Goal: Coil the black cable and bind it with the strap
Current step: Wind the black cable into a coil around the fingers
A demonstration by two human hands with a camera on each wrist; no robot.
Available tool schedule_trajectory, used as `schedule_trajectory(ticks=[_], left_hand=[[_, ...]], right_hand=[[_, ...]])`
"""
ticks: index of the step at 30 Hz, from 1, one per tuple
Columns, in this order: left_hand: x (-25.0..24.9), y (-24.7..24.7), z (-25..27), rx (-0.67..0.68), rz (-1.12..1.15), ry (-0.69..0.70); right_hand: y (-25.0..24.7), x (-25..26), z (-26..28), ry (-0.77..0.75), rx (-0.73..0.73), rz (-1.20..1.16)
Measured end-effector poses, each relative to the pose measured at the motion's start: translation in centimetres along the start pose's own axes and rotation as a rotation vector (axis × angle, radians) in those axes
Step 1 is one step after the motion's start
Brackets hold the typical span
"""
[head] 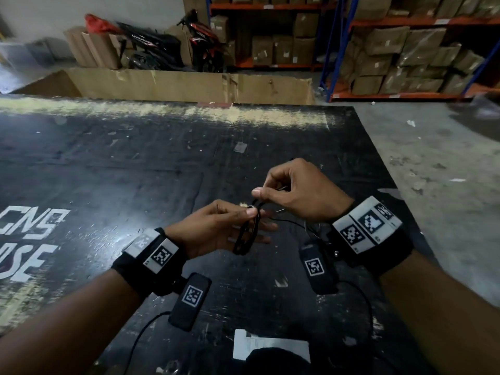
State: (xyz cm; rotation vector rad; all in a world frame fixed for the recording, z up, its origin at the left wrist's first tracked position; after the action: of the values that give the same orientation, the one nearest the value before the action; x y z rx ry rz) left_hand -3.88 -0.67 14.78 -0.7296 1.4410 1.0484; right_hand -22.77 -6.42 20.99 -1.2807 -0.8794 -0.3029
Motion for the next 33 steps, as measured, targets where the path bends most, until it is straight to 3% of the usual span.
schedule_trajectory(ticks=[8,11,16,21,26,30,33], left_hand=[[-0.2,-2.0,-0.5,-0.199,0.121,0.092],[-1.0,-2.1,-1.0,-0.271,0.188,0.138],[-2.9,-2.6,-1.6,-0.342,0.285,0.231],[-4.3,-1.7,-1.5,-0.218,0.365,0.28],[-5.0,0.0,-0.5,0.002,0.466,0.296],[-4.5,1.0,1.0,0.173,0.449,0.233],[-2.7,1.3,1.8,0.197,0.329,0.168]], right_hand=[[2.5,-0.4,4.1,-0.043,-0.151,-0.161],[4.1,-1.2,5.0,-0.017,-0.084,-0.304],[7.3,-3.0,6.1,0.008,0.152,-0.451],[9.4,-5.7,4.7,0.171,0.282,-0.56],[9.8,-8.3,1.6,0.231,0.291,-0.488],[7.6,-9.5,-1.3,0.205,0.124,-0.295],[4.4,-7.9,-2.5,0.151,-0.04,-0.231]])
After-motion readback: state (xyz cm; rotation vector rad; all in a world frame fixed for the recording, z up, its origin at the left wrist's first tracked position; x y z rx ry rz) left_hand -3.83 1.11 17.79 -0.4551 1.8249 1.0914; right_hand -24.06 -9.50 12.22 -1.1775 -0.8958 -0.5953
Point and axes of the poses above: each hand's wrist, its own z-axis away from the middle knuckle, its own y-axis out of the palm, x = y × z, the point moved 2 cm from there along -z, towards the middle knuckle, and after that the axes turned 14 degrees about y, right-handed, at the moved point
